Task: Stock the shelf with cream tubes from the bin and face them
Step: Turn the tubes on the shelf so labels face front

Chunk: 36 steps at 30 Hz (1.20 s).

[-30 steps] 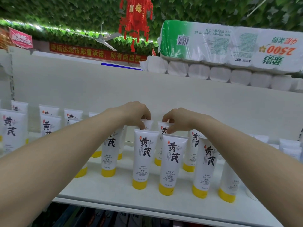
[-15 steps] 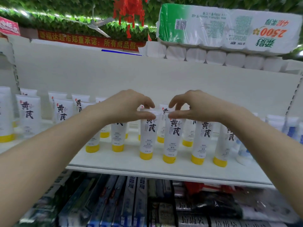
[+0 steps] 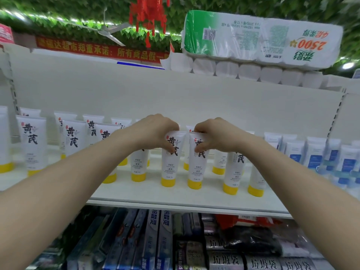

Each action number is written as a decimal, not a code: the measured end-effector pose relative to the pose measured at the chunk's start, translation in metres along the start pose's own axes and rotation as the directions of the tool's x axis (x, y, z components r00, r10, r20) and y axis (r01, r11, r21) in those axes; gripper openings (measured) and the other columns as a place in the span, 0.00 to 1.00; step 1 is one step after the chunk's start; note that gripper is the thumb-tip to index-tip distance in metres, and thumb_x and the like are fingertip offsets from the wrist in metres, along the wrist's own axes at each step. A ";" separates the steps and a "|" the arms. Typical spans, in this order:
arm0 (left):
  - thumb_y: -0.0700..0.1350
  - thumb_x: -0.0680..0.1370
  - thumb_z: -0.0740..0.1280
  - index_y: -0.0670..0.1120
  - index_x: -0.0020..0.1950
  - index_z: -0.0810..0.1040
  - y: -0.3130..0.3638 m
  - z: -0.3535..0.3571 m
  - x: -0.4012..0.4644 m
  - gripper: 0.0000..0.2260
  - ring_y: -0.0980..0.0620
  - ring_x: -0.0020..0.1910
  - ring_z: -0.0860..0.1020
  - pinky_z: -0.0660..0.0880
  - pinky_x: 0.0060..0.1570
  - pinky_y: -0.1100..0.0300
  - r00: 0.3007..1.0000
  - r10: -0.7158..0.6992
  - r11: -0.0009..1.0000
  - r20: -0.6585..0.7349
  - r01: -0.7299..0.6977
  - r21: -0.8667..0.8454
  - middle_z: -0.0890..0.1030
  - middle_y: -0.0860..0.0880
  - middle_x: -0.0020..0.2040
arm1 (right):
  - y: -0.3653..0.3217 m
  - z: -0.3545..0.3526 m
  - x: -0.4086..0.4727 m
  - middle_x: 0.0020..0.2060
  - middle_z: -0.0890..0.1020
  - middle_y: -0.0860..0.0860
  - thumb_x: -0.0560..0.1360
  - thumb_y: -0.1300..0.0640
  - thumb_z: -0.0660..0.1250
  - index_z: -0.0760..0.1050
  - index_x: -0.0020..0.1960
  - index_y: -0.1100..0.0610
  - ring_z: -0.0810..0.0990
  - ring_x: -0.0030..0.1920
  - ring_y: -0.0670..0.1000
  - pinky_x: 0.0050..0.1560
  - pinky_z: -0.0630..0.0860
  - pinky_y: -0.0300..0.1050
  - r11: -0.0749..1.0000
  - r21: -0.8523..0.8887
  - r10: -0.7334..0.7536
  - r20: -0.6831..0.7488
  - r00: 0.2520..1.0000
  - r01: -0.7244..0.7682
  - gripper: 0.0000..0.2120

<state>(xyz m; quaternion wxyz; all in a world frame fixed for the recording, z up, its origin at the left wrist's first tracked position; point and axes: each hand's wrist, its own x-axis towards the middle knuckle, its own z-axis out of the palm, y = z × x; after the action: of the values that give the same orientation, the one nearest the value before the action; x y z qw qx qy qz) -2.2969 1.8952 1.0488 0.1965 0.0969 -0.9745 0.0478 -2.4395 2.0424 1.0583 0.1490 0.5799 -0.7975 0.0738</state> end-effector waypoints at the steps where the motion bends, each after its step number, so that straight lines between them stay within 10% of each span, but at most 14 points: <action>1: 0.53 0.70 0.73 0.50 0.47 0.76 -0.002 0.001 0.001 0.12 0.57 0.35 0.71 0.61 0.26 0.65 1.000 -0.008 1.000 0.001 0.008 -0.009 0.76 0.53 0.38 | 0.001 0.001 0.002 0.33 0.73 0.43 0.69 0.49 0.74 0.71 0.40 0.49 0.70 0.36 0.45 0.32 0.64 0.42 1.000 0.007 0.003 0.005 1.000 -0.003 0.11; 9: 0.55 0.68 0.74 0.51 0.47 0.77 -0.017 0.008 0.012 0.13 0.51 0.42 0.75 0.73 0.42 0.55 0.999 -0.054 0.998 -0.006 0.054 -0.033 0.78 0.54 0.40 | 0.008 0.006 0.019 0.35 0.73 0.43 0.70 0.50 0.73 0.72 0.45 0.51 0.72 0.40 0.50 0.32 0.64 0.41 0.999 0.031 0.036 0.029 0.999 -0.037 0.11; 29: 0.53 0.70 0.73 0.49 0.53 0.77 -0.008 0.009 0.007 0.16 0.50 0.45 0.76 0.69 0.34 0.59 0.996 -0.080 0.997 -0.031 0.080 -0.010 0.78 0.52 0.42 | 0.004 0.002 0.018 0.41 0.76 0.47 0.70 0.48 0.73 0.76 0.52 0.52 0.74 0.43 0.51 0.29 0.65 0.40 0.998 -0.032 0.061 0.044 0.997 -0.060 0.14; 36: 0.57 0.76 0.66 0.55 0.66 0.72 -0.007 0.003 0.006 0.20 0.52 0.58 0.73 0.70 0.52 0.57 0.991 -0.034 0.999 -0.132 0.030 -0.028 0.78 0.56 0.59 | 0.017 -0.027 0.002 0.51 0.83 0.48 0.78 0.48 0.63 0.78 0.56 0.50 0.76 0.52 0.52 0.54 0.72 0.46 0.993 -0.087 0.076 -0.072 0.995 -0.082 0.11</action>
<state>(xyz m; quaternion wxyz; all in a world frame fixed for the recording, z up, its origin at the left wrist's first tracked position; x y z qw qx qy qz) -2.3020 1.8864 1.0486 0.2628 0.1066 -0.9582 0.0384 -2.4522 2.0545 1.0857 0.1989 0.5377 -0.8168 0.0635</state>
